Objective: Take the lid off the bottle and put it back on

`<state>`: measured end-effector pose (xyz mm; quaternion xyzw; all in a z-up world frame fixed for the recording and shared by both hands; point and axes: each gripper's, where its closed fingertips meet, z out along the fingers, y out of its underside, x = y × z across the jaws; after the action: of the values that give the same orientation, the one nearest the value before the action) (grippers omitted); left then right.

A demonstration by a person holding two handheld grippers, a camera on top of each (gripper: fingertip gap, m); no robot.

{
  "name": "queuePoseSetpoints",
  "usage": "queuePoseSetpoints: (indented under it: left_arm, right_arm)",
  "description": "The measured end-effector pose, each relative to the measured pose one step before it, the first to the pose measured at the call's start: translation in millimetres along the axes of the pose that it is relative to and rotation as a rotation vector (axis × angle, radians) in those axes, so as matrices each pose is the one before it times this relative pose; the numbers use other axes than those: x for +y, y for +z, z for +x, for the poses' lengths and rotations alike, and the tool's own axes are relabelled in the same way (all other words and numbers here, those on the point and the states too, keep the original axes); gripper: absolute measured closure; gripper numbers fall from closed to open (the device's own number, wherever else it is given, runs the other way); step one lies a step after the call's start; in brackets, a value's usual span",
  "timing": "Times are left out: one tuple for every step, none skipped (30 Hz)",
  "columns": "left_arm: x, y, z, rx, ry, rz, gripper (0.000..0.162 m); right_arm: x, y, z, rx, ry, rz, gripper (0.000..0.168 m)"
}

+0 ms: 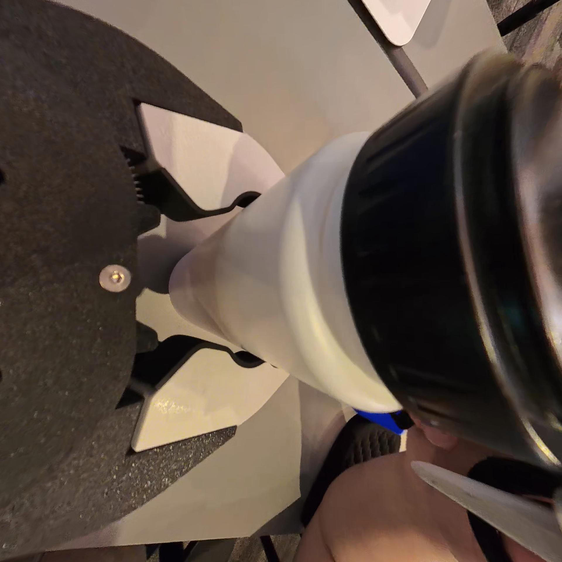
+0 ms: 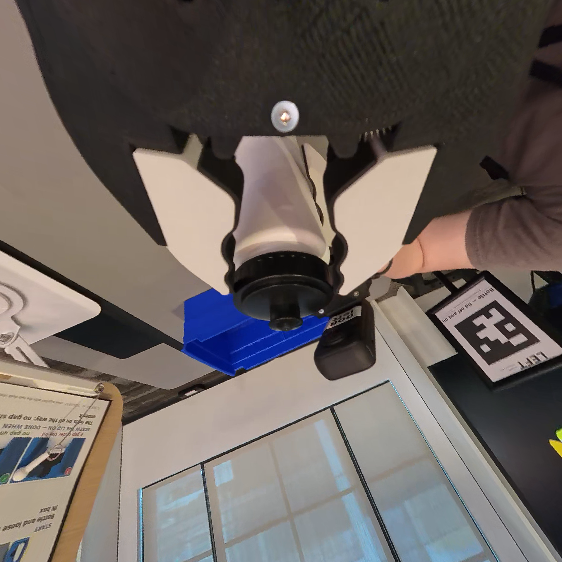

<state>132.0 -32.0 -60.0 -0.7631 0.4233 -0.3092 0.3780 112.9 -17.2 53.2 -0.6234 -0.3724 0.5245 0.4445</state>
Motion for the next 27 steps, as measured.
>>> queuePoseSetpoints:
  left_arm:
    - [0.02, 0.29, 1.08, 0.0059, 0.0126, -0.0012, 0.067]
    - [0.04, 0.39, 1.10, 0.0026, 0.0144, -0.0011, 0.067]
    - [-0.18, 0.29, -0.02, -0.0062, 0.0060, -0.0006, 0.067]
    - [-0.30, 0.20, -1.10, -0.0128, 0.0051, 0.0035, 0.067]
    - [-0.37, 0.17, -1.26, -0.0143, 0.0057, 0.0059, 0.067]
    - [-0.22, 0.21, -1.46, -0.0167, 0.0073, 0.0039, 0.067]
    - [0.12, -0.01, -2.15, -0.0239, 0.0129, 0.0003, 0.067]
    - [0.30, 0.24, -3.21, -0.0345, 0.0212, 0.0012, 0.067]
    - [0.43, 0.52, -3.66, -0.0426, 0.0261, 0.0028, 0.067]
    - [0.73, 1.10, -2.52, -0.0381, 0.0278, 0.0025, 0.067]
    - [0.18, 1.19, -0.93, -0.0273, 0.0158, 0.0059, 0.067]
    - [-1.48, 0.31, 0.42, -0.0118, -0.0018, 0.0164, 0.067]
    - [-0.48, 0.28, -0.20, -0.0097, -0.0059, 0.0080, 0.067]
    - [-0.18, 0.13, -0.53, -0.0072, -0.0057, 0.0063, 0.067]
    - [-0.16, 0.01, -0.60, -0.0052, -0.0070, 0.0059, 0.067]
    - [-0.13, 0.07, -0.55, -0.0027, -0.0075, 0.0056, 0.067]
    - [-0.01, 0.10, -0.26, -0.0010, -0.0030, 0.0036, 0.066]
    - [-0.10, 0.01, -0.15, -0.0019, -0.0023, 0.0011, 0.066]
    - [-0.02, 0.02, -0.06, -0.0040, -0.0006, -0.0003, 0.066]
    - [-0.15, 0.05, 0.31, -0.0037, 0.0013, -0.0008, 0.066]
    - [-0.23, -0.08, 0.64, -0.0012, 0.0072, -0.0009, 0.066]
    - [0.18, -0.18, 0.35, -0.0018, 0.0034, -0.0031, 0.066]
    - [0.07, -0.04, 0.32, 0.0051, 0.0009, -0.0002, 0.067]
    - [-0.06, -0.02, 1.03, 0.0122, 0.0085, -0.0005, 0.067]
    - [-0.10, -0.18, 1.64, 0.0185, 0.0135, -0.0005, 0.067]
    - [-0.16, -0.19, 2.71, 0.0247, 0.0161, -0.0016, 0.067]
    - [-0.14, 0.05, 4.86, 0.0371, 0.0186, -0.0030, 0.067]
  right_arm:
    - [-0.54, -0.99, -0.60, 0.0051, -0.0257, -0.0090, 0.104]
    - [-1.15, -1.12, 0.89, 0.0152, -0.0256, -0.0035, 0.100]
    - [-0.80, -0.99, 1.49, 0.0193, -0.0205, -0.0019, 0.096]
    - [0.27, -0.21, -0.04, 0.0101, -0.0146, -0.0080, 0.094]
    - [1.21, 0.73, -1.87, 0.0012, -0.0080, -0.0154, 0.093]
    - [1.49, 1.48, -3.03, -0.0011, -0.0050, -0.0183, 0.092]
    - [1.44, 1.62, -2.83, 0.0057, -0.0059, -0.0181, 0.091]
    - [1.16, 1.53, -1.51, 0.0193, -0.0089, -0.0152, 0.091]
    - [0.84, 1.02, 0.52, 0.0349, -0.0120, -0.0125, 0.092]
    - [0.57, 0.53, 1.38, 0.0412, -0.0124, -0.0097, 0.091]
    - [-0.04, 0.27, 0.58, 0.0344, -0.0100, -0.0062, 0.091]
    - [-0.23, 0.09, -0.54, 0.0253, -0.0087, -0.0049, 0.091]
    - [0.10, 0.07, -1.43, 0.0157, -0.0084, -0.0088, 0.091]
    - [0.45, -0.18, -2.24, 0.0080, -0.0105, -0.0128, 0.091]
    - [0.71, -0.15, -2.15, 0.0070, -0.0116, -0.0132, 0.091]
    - [0.54, 0.21, -1.55, 0.0108, -0.0119, -0.0103, 0.091]
    - [0.99, 0.79, -0.81, 0.0147, -0.0140, -0.0100, 0.091]
    - [1.70, 1.20, -0.10, 0.0185, -0.0170, -0.0128, 0.091]
    - [1.88, 1.54, 0.22, 0.0190, -0.0181, -0.0127, 0.091]
    - [1.08, 1.26, 0.08, 0.0160, -0.0163, -0.0065, 0.091]
    - [-0.15, 0.38, -0.18, 0.0105, -0.0178, 0.0031, 0.096]
    - [-0.40, 0.10, -0.65, 0.0031, -0.0198, 0.0019, 0.098]
    - [0.14, -0.13, -1.04, -0.0068, -0.0148, -0.0062, 0.098]
    - [0.21, -0.72, -1.28, -0.0165, -0.0120, -0.0076, 0.098]
    - [0.31, -1.13, -1.74, -0.0272, -0.0157, -0.0069, 0.098]
    - [0.30, -1.56, -2.79, -0.0387, -0.0212, -0.0062, 0.098]
    - [0.54, -2.10, -3.60, -0.0474, -0.0205, -0.0064, 0.098]
